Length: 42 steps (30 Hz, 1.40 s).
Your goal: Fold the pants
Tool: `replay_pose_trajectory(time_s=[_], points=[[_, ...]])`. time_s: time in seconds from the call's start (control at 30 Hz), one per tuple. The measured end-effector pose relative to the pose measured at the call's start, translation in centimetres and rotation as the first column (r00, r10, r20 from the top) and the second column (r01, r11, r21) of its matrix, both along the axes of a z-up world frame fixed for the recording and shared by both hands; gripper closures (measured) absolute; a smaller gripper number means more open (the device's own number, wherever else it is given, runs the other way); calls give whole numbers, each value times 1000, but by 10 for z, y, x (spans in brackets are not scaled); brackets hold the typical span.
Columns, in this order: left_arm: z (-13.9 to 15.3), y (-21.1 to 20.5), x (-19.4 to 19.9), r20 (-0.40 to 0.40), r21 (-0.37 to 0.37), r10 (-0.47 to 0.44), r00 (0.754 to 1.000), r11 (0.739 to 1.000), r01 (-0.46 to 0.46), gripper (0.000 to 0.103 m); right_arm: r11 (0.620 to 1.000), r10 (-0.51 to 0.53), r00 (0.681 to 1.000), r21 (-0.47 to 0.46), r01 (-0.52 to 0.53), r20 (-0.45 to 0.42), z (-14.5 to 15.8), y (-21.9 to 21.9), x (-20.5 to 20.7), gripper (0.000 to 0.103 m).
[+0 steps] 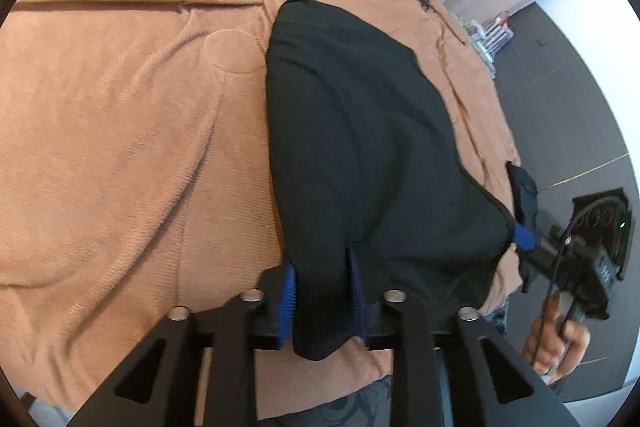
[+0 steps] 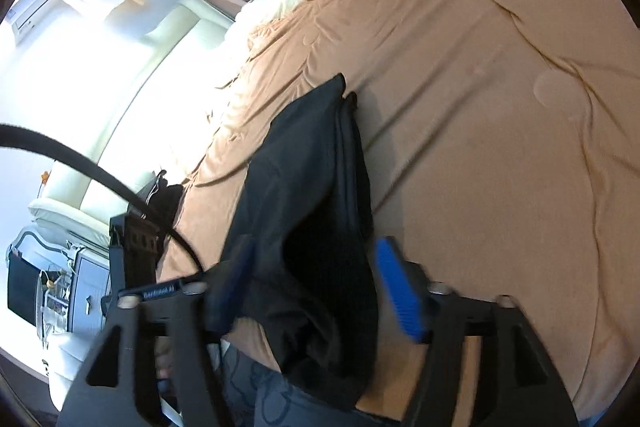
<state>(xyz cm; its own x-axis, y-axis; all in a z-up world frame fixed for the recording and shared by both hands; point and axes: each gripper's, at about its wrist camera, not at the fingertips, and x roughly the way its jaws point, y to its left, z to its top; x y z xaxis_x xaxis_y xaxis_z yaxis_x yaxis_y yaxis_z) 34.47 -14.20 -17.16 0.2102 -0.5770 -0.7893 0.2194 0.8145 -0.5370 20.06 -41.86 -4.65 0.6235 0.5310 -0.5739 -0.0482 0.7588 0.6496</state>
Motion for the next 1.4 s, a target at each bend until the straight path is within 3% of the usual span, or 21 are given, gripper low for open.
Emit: replay_pose_trajectory(time_s=[0.13, 0.5, 0.87, 1.13, 1.17, 1.23, 1.3, 1.4], points=[[0, 4, 10, 4, -5, 23, 1000, 1000, -23, 55, 1000, 19, 1000, -8, -19, -19, -5, 5, 28, 35], [1, 8, 52, 4, -59, 62, 998, 996, -61, 55, 992, 127, 987, -2, -128, -103, -34, 23, 115, 35], [-11, -2, 80, -13, -96, 73, 997, 993, -74, 55, 973, 220, 967, 100, -208, -127, -60, 21, 162, 35], [-22, -3, 94, -34, -151, 92, 995, 984, -96, 55, 964, 257, 960, 94, -247, -110, -67, 27, 188, 36], [-22, -4, 96, -35, -159, 93, 995, 983, -97, 55, 964, 261, 959, 87, -253, -110, -66, 30, 189, 38], [-21, -7, 99, -34, -156, 96, 995, 983, -100, 58, 964, 264, 958, 75, -257, -116, -65, 30, 191, 60], [-17, -9, 99, -23, -155, 91, 996, 983, -94, 76, 958, 283, 952, 74, -276, -115, -64, 33, 193, 71], [-6, -6, 94, 4, -172, 89, 996, 981, -87, 88, 957, 291, 953, 25, -290, -86, -53, 37, 187, 77]])
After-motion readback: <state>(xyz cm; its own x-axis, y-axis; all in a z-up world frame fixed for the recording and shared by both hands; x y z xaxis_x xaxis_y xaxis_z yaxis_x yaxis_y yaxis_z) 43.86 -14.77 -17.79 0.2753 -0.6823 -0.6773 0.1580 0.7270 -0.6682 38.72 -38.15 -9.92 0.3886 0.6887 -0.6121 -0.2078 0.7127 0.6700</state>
